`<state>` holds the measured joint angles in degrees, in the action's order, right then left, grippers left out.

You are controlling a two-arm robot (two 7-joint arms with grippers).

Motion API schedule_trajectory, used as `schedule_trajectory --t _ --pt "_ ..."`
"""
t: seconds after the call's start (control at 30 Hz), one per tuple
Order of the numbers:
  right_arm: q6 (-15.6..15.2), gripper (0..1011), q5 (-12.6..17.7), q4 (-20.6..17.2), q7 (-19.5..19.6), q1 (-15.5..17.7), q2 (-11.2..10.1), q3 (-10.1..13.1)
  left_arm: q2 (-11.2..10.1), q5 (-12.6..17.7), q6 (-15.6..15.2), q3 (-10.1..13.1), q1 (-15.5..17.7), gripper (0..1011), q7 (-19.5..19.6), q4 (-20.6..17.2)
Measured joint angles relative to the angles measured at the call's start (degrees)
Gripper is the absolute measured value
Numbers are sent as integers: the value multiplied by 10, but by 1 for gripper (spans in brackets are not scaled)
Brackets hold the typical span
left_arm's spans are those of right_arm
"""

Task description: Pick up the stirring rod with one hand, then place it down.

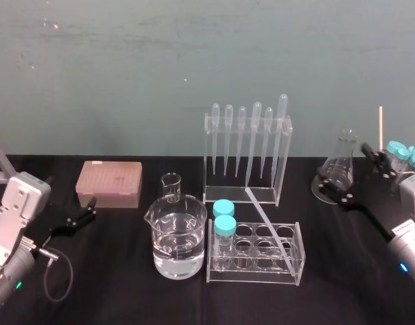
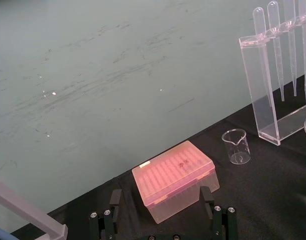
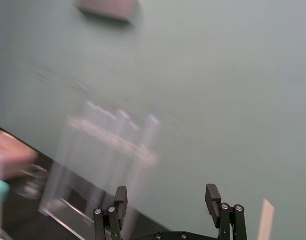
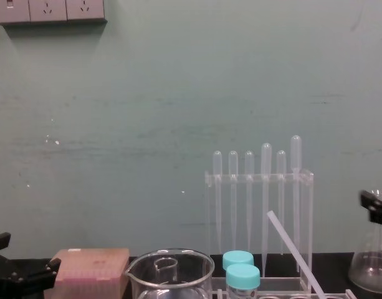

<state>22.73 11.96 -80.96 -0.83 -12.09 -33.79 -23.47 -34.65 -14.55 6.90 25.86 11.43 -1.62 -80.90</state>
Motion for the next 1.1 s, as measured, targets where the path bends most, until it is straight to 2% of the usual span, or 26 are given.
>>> schedule_trajectory --t 0.07,0.17,0.27,0.37,0.47,0.5,0.57,0.6,0.73,0.87,1.1 --pt "19 1003 7 -3 -26 -5 -2 -5 0 0 0 0 0 1000 0 0" --pt "51 1003 24 -7 -94 -18 -5 -23 0 0 0 0 0 1000 0 0" --pt "62 1003 33 -8 -133 -25 -6 -35 0 0 0 0 0 1000 0 0" --pt "65 1003 56 -3 -194 -40 -5 -53 0 0 0 0 0 1000 0 0" --pt "42 1003 88 7 -235 -50 -1 -61 0 0 0 0 0 1000 0 0" --pt "22 1003 108 16 -256 -57 2 -64 0 0 0 0 0 1000 0 0" --pt "2 1003 124 25 -275 -63 6 -67 0 0 0 0 0 1000 0 0" --pt "-22 1003 144 34 -295 -70 11 -69 0 0 0 0 0 1000 0 0" --pt "-76 1003 182 59 -336 -86 21 -73 0 0 0 0 0 1000 0 0" --pt "-114 1003 199 76 -365 -99 30 -76 0 0 0 0 0 1000 0 0" --pt "-143 1003 197 85 -375 -105 36 -76 0 0 0 0 0 1000 0 0"
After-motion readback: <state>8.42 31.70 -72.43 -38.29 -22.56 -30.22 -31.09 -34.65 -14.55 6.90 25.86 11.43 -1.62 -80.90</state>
